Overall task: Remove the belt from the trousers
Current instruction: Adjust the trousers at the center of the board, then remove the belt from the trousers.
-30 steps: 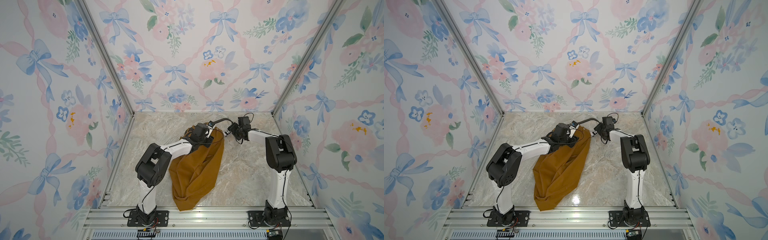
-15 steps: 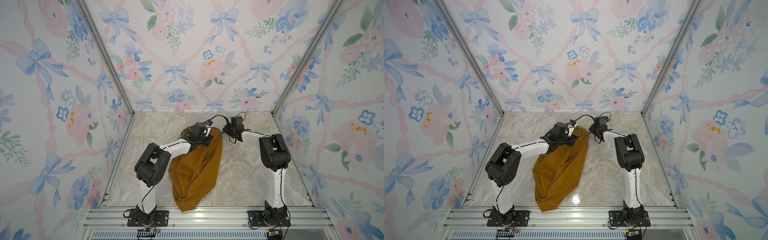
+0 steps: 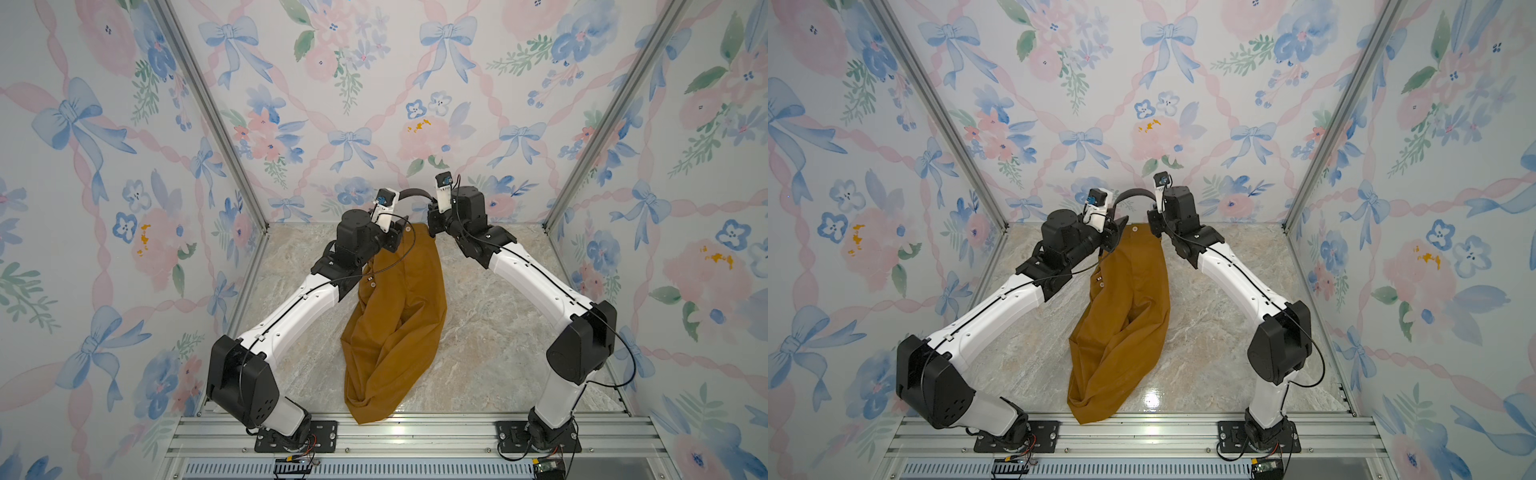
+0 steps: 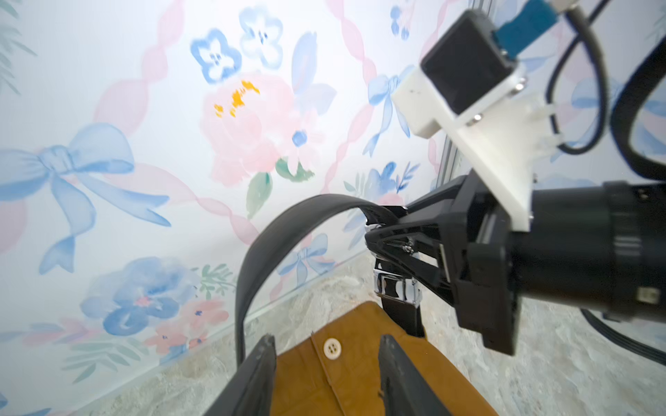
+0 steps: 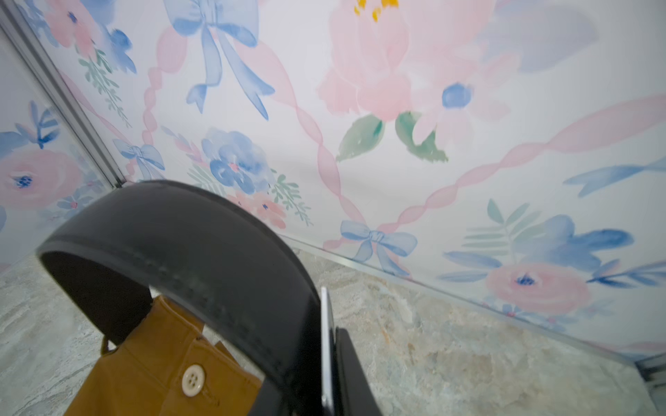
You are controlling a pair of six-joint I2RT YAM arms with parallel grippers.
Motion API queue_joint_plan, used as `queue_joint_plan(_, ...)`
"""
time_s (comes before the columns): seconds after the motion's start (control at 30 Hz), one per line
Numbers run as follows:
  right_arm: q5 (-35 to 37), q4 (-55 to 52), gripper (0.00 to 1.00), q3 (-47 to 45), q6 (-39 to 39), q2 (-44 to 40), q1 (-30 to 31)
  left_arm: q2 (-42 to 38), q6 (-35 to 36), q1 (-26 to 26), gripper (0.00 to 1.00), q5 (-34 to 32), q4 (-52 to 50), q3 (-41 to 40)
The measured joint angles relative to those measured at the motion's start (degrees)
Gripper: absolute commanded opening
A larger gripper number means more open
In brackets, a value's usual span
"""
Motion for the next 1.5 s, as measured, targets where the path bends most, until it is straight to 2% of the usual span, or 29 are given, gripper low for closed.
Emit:
queue_joint_plan(0.1, 0.28, -3.45, 0.00, 6.80, -6.80, -1.42, 1.09, -2.01, 1.77, 0.79, 0.54, -0.50, 1.09, 2.56)
queue_joint_plan(0.17, 0.52, -5.55, 0.00, 8.15, -10.16, -2.56, 2.03, -3.67, 3.45, 0.85, 0.56, -0.57, 1.42, 2.16)
queue_joint_plan(0.37, 1.31, -10.93, 0.00, 2.14, -16.28, -4.31, 5.92, -7.96, 10.86, 0.59, 0.62, 1.14, 1.31, -5.11)
queue_joint_plan(0.6, 1.31, -17.11, 0.00, 1.38, -17.94, -3.30, 10.23, -8.17, 22.25, -1.33, 0.73, 0.94, 0.63, -8.52)
queue_joint_plan(0.83, -0.20, -16.46, 0.00, -1.90, -16.13, -4.59, 10.56, -6.82, 29.55, -1.81, 0.74, -1.20, 0.63, -9.88)
queue_joint_plan(0.9, -0.37, -16.48, 0.00, -2.58, -15.39, -4.92, 10.49, -5.33, 30.88, -2.14, 0.73, -1.81, 0.83, -9.49)
queue_joint_plan(1.0, -0.33, -16.33, 0.00, -3.48, -14.25, -5.16, 10.05, -2.89, 32.94, -3.21, 0.62, -2.56, 1.31, -7.74)
queue_joint_plan(1.07, -0.37, -15.67, 0.00, -5.07, -13.07, -5.92, 9.60, -1.38, 33.86, -3.85, 0.38, -2.51, 1.70, -6.45)
queue_joint_plan(1.1, -0.37, -15.37, 0.06, -5.77, -12.48, -6.40, 9.31, -0.83, 33.99, -4.00, 0.26, -2.08, 1.75, -5.99)
queue_joint_plan(1.13, -0.37, -14.99, 0.27, -6.58, -11.87, -6.99, 9.01, -0.39, 33.86, -4.28, 0.12, -1.79, 1.73, -5.60)
queue_joint_plan(1.17, -0.39, -14.47, 0.53, -7.41, -10.80, -7.63, 8.72, -0.02, 33.70, -4.35, 0.00, -1.49, 1.62, -5.25)
queue_joint_plan(1.2, -0.44, -14.01, 0.65, -8.07, -10.25, -8.17, 8.50, 0.28, 33.20, -4.37, 0.00, -0.81, 1.60, -5.01)
queue_joint_plan(1.23, -1.07, -13.70, 0.73, -9.07, -9.11, -8.96, 8.22, 0.57, 32.44, -4.52, 0.00, 0.07, 1.73, -4.72)
queue_joint_plan(1.27, -2.21, -13.57, 0.78, -10.14, -7.52, -9.86, 7.98, 0.72, 31.30, -4.72, 0.00, 0.76, 1.66, -4.46)
queue_joint_plan(1.33, -4.83, -13.27, 0.80, -11.89, -4.02, -11.47, 6.82, 0.98, 28.52, -5.14, 0.00, 1.75, 1.55, -3.96)
queue_joint_plan(1.5, -9.22, -13.07, 0.78, -12.79, 2.16, -17.31, 3.28, 2.05, 21.20, -4.48, 0.00, 1.18, 0.57, -3.63)
